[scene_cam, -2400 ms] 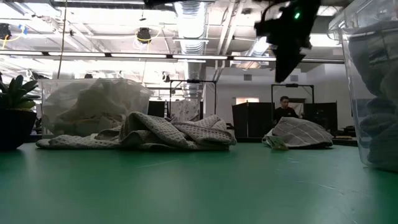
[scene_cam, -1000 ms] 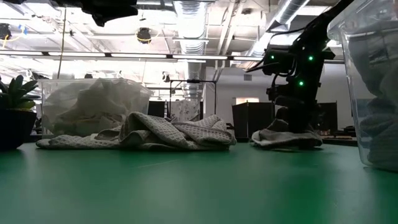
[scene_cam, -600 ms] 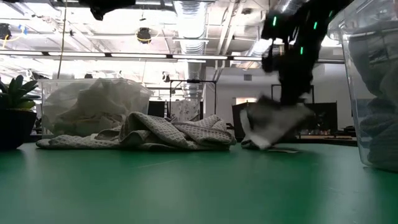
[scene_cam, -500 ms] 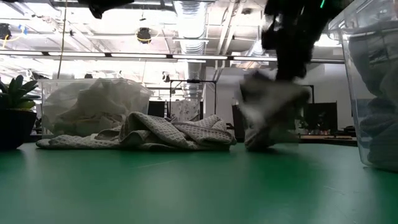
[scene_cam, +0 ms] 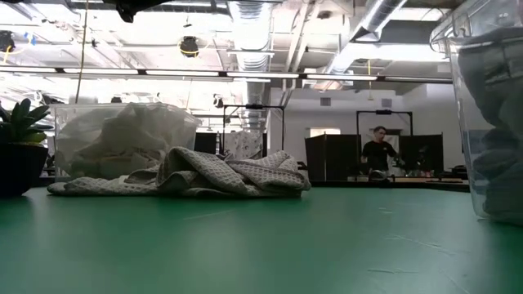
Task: Sort towels by color in basket
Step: Put the gray checkered towel into the bottom transparent bin
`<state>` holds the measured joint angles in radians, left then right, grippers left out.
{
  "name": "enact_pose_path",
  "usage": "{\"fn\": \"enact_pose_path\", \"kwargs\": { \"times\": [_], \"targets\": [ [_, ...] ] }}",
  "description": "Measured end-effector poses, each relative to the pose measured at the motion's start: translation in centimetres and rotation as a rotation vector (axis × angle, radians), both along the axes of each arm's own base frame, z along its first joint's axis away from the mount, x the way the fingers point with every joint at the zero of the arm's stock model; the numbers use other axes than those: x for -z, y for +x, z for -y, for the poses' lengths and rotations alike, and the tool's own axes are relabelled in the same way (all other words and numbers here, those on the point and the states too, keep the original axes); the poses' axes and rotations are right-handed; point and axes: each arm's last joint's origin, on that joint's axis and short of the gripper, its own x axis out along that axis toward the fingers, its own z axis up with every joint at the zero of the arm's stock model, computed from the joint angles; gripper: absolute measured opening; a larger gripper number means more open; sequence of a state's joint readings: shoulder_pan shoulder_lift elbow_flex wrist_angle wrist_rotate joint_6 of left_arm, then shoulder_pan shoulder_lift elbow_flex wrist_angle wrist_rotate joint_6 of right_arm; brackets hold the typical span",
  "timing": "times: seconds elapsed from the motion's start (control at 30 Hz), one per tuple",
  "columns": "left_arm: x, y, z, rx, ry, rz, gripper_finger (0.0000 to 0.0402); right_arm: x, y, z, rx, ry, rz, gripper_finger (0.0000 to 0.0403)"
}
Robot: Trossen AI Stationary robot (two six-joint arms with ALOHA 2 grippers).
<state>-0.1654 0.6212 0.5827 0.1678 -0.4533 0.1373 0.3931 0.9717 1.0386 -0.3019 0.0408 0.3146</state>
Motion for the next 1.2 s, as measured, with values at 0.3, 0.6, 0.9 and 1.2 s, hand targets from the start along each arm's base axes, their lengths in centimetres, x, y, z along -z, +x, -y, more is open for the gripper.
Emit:
{"fn": "enact_pose_path", "kwargs": {
  "times": [0.3, 0.6, 0.9, 1.2],
  "targets": [
    [0.0, 0.0, 0.0, 0.0, -0.002, 0.002, 0.0196, 2.4, -4.2, -4.6, 0.014, -0.147, -0.207, 0.0034],
    [0.0, 0.0, 0.0, -0.005, -0.002, -0.003, 0.0196, 3.9, -8.9, -7.6, -0.059, 0.073, -0.478, 0.0034],
    [0.0, 0.0, -0.1, -0.024, 0.009, -0.007, 0.0196, 7.1, -9.3, -9.9, 0.094, 0.202, -0.889, 0.0034],
    [0.0, 0.0, -0.4, -0.045, 0.008, -0.001, 0.0196, 9.2, -7.3, -11.3, 0.245, 0.285, -1.036, 0.0034]
  ]
}}
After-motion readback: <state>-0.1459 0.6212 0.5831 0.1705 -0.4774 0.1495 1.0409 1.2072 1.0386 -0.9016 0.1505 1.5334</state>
